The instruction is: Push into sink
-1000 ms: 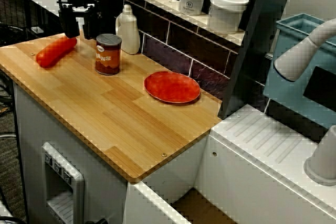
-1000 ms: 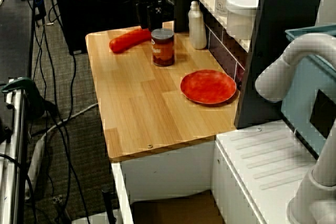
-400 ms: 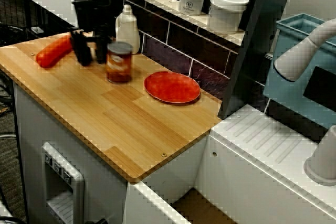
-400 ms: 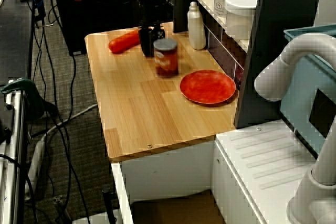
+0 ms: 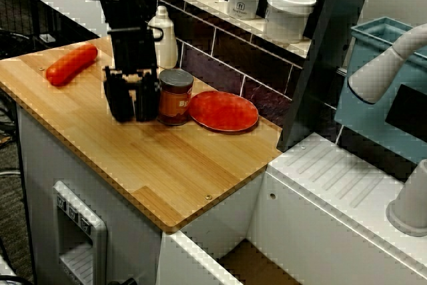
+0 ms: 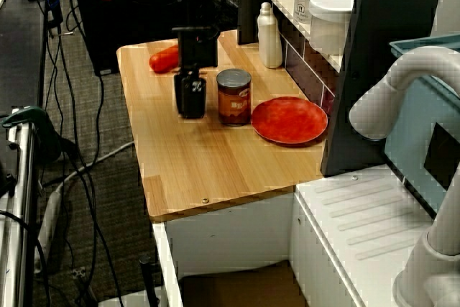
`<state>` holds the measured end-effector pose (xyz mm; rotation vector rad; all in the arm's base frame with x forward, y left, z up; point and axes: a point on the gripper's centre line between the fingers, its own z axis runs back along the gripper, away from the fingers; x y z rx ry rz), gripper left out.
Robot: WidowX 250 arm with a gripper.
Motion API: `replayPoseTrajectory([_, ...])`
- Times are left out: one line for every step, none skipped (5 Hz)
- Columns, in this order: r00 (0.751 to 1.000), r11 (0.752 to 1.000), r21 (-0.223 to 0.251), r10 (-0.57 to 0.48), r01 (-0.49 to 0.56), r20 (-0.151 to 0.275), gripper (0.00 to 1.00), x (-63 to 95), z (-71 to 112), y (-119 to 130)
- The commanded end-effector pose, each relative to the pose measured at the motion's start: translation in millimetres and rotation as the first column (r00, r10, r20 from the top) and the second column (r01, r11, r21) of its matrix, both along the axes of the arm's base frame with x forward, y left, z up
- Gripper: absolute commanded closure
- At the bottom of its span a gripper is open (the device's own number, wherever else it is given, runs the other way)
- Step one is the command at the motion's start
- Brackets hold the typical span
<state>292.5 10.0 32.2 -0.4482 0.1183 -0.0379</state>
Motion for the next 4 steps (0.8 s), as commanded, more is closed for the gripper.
replayPoseTrajectory([0.998, 1.000, -0.018, 0.011, -0.010, 0.058, 0.00, -11.6, 30.6, 0])
replayPoseTrajectory([0.997, 1.000, -0.006, 0.020, -0.020, 0.075, 0.00, -6.8, 45.8, 27])
replayPoseTrajectory([0.986, 1.000, -0.008, 0.028, -0.027, 0.165, 0.00, -3.9, 72.9, 71])
replayPoseTrajectory([0.967, 0.999, 0.038, 0.005, -0.015, 0.256, 0.00, 2.0, 83.5, 83])
